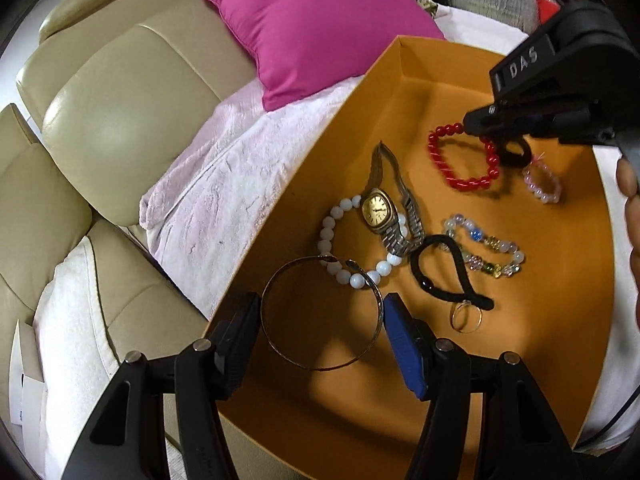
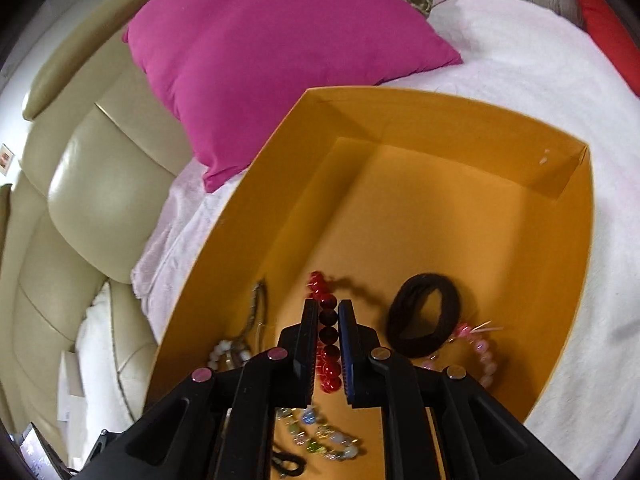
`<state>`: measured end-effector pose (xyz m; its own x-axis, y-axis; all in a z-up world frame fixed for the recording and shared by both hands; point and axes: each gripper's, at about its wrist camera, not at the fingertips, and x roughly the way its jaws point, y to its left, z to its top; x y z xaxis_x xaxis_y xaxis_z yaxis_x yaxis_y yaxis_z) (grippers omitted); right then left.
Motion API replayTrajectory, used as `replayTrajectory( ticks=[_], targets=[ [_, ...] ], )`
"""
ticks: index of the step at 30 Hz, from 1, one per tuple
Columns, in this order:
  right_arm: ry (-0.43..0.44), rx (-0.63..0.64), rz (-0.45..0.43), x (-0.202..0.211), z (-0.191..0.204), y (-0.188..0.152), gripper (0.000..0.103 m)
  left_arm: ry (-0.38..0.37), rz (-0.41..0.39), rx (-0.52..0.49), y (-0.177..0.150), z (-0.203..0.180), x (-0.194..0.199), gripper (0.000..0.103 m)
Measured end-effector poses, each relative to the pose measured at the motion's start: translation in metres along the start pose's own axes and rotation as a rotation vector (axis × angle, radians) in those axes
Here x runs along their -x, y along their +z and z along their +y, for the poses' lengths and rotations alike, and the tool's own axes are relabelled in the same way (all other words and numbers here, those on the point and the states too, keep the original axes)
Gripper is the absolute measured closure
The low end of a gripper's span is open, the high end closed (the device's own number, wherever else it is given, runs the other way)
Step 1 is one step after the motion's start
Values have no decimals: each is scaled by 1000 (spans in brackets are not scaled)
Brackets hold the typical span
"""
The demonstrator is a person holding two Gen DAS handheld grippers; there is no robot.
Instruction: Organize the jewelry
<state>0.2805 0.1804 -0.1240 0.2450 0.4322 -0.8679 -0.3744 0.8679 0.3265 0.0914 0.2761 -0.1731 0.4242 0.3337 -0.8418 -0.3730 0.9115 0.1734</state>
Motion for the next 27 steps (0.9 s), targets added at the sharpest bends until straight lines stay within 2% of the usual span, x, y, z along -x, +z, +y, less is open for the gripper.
replayTrajectory(
  ticks=[3, 5, 12, 18, 19, 20, 22, 27],
  targets=[
    [-2, 7, -13, 6, 0, 3, 86, 13, 1, -16, 0, -4, 0, 39],
    [-6, 4, -42, 16, -1, 4, 70, 19, -15, -19, 0, -5, 5, 39],
    [-25, 77, -148, 74, -1, -5, 68, 18, -102, 14, 8, -2, 45, 39],
    [-24, 132, -209, 136, -8, -34, 66, 24, -202, 32, 9, -4, 96, 33],
    [-26, 142, -212, 142, -8, -39, 61, 25, -219, 31, 9, -5, 105, 31],
    [-32, 157, -217, 151, -8, -46, 50, 26, -232, 32, 10, -5, 112, 30],
    [-36, 195, -243, 171, -5, -64, 44, 25, -263, 33, 10, -5, 129, 26],
    [-73, 260, -270, 211, 4, -106, 44, 52, -330, 39, 7, -7, 173, 23]
  ],
)
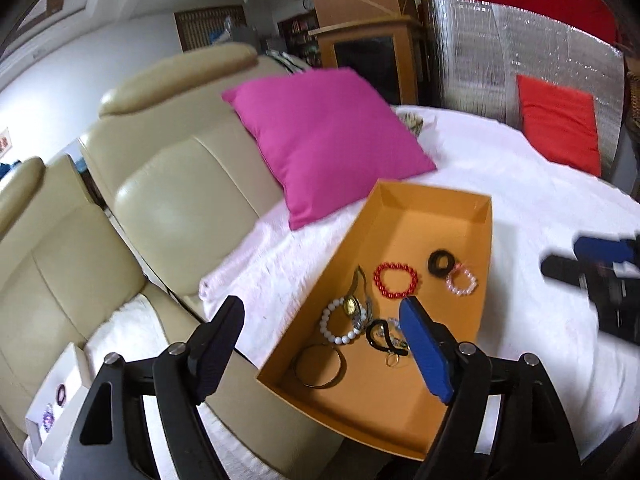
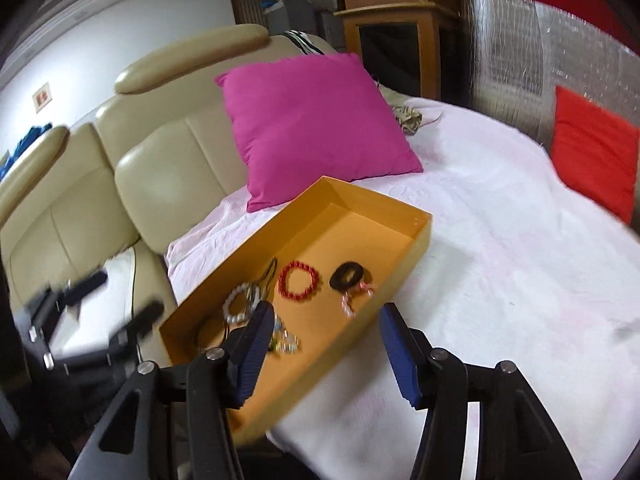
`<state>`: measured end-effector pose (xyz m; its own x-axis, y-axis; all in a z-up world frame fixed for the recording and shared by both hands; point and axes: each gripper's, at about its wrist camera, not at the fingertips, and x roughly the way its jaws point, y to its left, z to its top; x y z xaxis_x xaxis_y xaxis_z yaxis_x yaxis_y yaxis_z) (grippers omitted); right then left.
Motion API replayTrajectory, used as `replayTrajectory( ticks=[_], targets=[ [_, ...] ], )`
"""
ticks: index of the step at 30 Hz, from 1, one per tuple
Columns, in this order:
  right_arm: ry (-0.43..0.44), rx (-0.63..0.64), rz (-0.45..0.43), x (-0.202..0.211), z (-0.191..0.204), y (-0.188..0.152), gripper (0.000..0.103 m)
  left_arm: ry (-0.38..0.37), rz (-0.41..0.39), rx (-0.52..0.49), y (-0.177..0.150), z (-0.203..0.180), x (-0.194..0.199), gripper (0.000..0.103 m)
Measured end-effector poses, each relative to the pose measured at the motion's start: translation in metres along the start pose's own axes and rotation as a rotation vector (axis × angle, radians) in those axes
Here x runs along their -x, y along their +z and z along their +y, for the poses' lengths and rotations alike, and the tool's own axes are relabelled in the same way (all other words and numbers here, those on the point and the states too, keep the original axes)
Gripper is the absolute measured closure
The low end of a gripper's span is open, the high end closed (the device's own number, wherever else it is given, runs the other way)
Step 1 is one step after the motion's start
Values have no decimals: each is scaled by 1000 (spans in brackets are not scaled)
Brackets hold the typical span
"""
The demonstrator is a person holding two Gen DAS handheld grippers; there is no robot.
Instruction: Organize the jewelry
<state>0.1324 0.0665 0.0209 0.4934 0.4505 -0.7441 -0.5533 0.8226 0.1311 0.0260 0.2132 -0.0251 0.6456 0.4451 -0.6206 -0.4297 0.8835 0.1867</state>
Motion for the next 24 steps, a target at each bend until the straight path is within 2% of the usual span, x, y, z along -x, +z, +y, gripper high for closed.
replayTrajectory(
  ticks=[3, 11, 17, 24],
  targets=[
    [-21, 10, -15, 27, 8, -16, 44, 22, -36, 8, 4, 4, 23, 18],
    [-60, -39, -44, 68, 24, -40, 43, 18, -122, 86, 7, 29, 72, 18],
    [-87, -68, -61, 82, 46, -48, 43, 18, -153, 106, 4, 37, 90, 18],
    [-129, -94, -99, 92, 50, -49, 43, 26, -161, 119, 1, 43, 97, 18]
  ],
)
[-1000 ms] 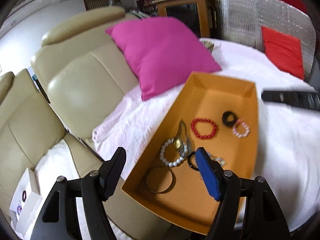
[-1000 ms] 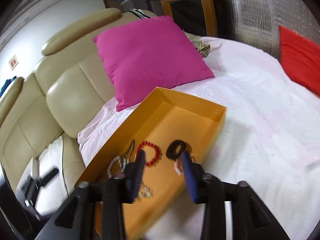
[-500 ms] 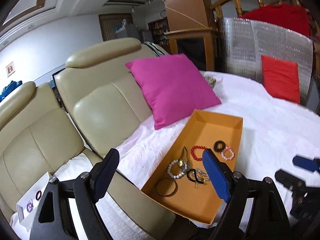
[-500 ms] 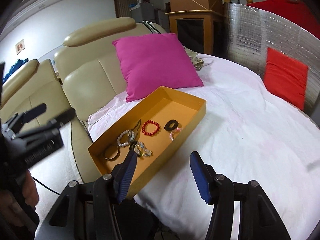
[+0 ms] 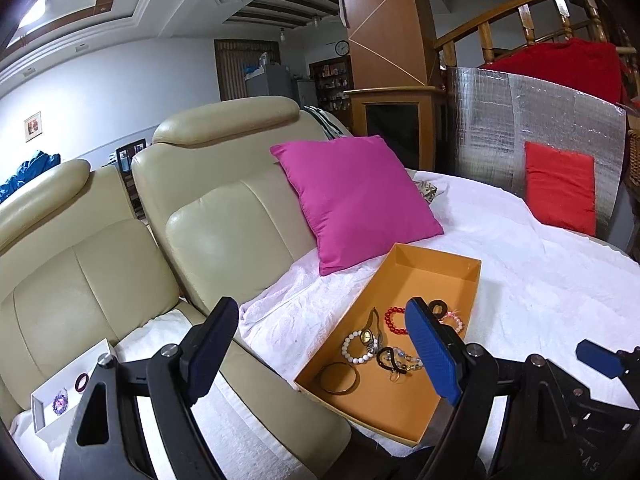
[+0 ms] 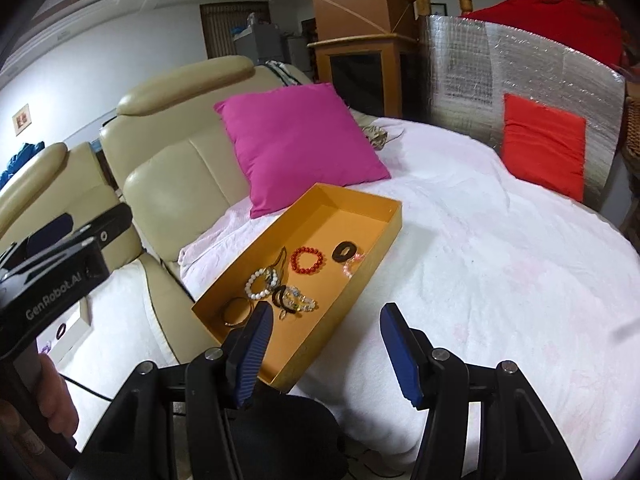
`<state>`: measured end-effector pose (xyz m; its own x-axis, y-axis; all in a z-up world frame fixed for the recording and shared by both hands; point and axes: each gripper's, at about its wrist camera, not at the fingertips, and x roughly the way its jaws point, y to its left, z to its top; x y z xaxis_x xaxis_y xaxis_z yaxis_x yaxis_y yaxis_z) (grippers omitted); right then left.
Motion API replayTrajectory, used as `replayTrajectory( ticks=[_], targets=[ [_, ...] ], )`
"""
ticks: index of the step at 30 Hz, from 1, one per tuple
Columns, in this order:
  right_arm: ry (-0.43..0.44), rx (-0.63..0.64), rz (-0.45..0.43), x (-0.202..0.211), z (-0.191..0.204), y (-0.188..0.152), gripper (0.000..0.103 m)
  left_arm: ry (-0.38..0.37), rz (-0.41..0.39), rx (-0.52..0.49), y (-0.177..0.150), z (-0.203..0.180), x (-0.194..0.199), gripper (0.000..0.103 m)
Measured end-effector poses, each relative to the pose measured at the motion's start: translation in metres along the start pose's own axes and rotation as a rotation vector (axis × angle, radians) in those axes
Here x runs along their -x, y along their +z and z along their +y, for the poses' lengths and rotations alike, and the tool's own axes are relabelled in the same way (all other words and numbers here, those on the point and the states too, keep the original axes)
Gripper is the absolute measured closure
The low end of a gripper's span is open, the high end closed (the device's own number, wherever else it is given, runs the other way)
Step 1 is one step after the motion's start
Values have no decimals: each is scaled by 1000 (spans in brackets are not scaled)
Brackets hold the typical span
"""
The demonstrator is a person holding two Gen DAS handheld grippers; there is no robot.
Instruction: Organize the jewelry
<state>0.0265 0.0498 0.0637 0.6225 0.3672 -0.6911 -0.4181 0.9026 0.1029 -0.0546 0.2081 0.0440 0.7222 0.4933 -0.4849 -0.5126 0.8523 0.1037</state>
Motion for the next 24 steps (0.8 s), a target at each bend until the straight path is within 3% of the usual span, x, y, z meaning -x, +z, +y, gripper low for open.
replayTrajectory(
  ticks=[24],
  targets=[
    [-11, 18, -5, 1, 6, 3, 43, 2, 2, -7, -2, 1, 1, 17]
  ],
)
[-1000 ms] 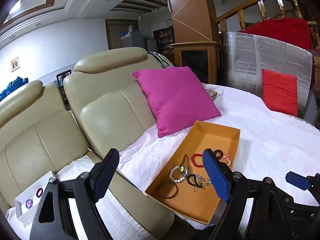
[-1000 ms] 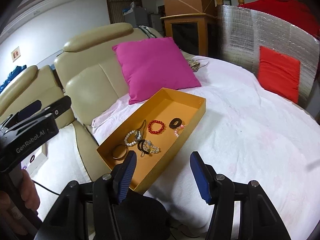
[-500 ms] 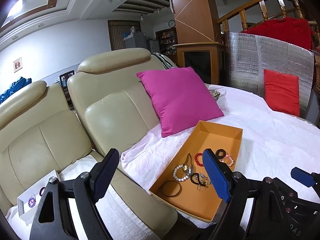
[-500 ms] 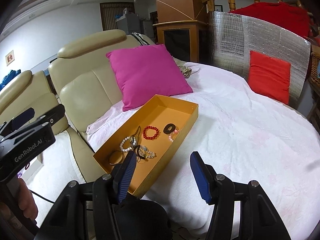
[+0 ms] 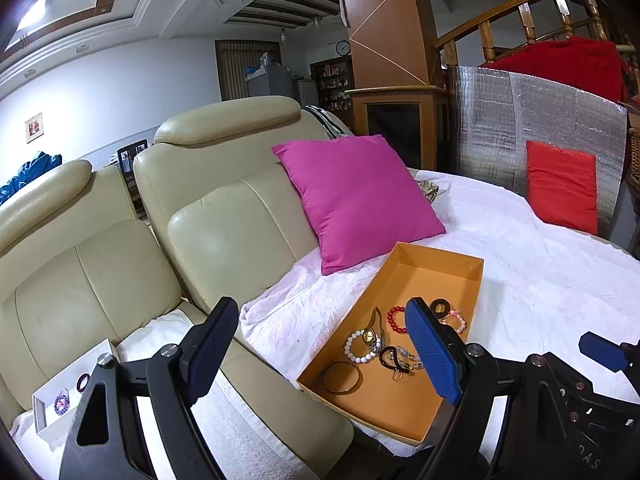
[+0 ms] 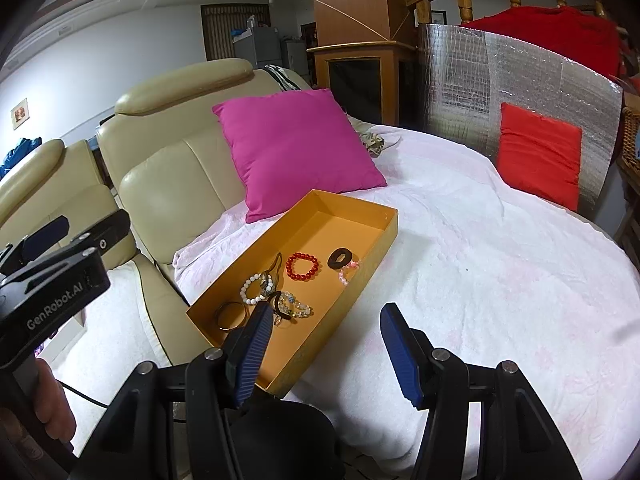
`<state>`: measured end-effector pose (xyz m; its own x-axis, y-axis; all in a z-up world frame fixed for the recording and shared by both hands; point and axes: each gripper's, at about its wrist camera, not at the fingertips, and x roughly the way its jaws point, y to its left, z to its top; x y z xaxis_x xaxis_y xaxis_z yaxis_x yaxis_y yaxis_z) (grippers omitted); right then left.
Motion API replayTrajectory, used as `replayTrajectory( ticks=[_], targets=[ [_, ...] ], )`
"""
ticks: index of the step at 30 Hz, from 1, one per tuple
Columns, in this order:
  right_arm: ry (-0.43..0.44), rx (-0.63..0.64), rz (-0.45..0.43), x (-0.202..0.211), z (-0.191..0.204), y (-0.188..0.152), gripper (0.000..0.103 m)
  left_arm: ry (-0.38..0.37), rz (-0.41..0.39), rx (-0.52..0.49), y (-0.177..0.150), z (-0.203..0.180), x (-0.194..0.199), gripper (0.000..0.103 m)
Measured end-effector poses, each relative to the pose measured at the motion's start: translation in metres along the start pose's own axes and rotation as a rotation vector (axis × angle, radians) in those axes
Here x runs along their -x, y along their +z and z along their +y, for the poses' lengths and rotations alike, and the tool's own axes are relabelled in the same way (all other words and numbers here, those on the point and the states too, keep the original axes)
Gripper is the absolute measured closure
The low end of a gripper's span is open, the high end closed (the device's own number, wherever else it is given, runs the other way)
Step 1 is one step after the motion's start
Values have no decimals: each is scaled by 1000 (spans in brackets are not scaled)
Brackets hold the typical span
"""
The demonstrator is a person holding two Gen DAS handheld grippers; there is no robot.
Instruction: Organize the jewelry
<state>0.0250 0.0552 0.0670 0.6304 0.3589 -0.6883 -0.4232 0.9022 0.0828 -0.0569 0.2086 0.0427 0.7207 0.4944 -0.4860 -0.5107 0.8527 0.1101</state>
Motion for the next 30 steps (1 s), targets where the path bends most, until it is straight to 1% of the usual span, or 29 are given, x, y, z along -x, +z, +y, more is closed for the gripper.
replayTrajectory(
  ticks=[15, 30],
  targets=[
    [-8, 13, 3, -5, 5, 6, 43, -6, 2, 21, 2, 5, -2, 17],
    [-8, 23, 15, -20, 12, 16, 43, 12, 20, 13, 2, 8, -14, 17]
  ],
)
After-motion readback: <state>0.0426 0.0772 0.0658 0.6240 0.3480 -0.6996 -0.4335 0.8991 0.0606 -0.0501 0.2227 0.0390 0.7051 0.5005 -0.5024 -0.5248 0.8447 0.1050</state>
